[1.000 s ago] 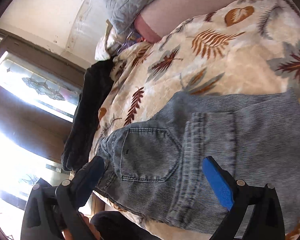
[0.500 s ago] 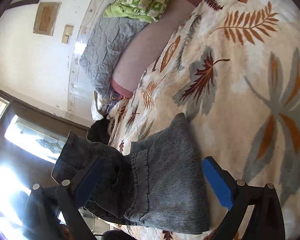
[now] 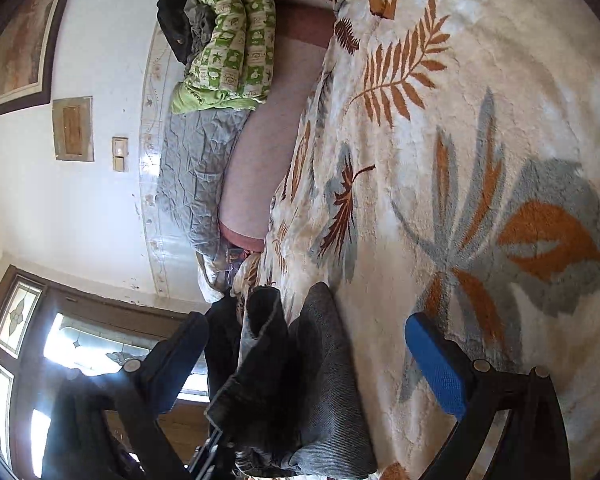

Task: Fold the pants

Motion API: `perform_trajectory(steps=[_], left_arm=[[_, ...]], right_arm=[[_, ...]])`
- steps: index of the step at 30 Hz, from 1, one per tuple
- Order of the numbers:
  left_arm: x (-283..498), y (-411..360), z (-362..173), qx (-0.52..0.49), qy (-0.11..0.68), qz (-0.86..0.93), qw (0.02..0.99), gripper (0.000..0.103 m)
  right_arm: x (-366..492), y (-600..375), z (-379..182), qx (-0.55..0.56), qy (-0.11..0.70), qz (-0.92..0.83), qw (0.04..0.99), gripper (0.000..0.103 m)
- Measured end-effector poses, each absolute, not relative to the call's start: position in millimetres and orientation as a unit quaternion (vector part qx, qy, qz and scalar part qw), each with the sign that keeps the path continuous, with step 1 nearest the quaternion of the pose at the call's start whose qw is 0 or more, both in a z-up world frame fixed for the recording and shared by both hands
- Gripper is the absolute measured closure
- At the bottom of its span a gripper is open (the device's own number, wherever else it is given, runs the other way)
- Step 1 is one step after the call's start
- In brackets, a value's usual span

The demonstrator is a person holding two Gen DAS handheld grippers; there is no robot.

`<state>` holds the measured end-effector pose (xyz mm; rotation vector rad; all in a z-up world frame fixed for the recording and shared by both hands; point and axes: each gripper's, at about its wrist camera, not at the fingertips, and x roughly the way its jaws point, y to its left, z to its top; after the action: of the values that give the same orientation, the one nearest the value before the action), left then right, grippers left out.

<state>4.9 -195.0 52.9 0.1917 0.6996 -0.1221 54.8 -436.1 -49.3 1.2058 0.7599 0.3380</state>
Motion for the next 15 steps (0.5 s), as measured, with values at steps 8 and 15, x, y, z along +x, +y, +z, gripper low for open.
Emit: perform_trajectory(steps=[8, 15], left_arm=[[14, -225, -22, 0.135, 0.410, -0.077, 0.899, 0.089], [20, -196, 3, 0.048, 0.447, -0.146, 0.881, 0.076]], right_arm=[[51, -434, -51, 0.545, 0.345, 0.147, 0.750, 0.003], [52, -424, -46, 0.510, 0.355, 0.128, 0.773, 0.003]])
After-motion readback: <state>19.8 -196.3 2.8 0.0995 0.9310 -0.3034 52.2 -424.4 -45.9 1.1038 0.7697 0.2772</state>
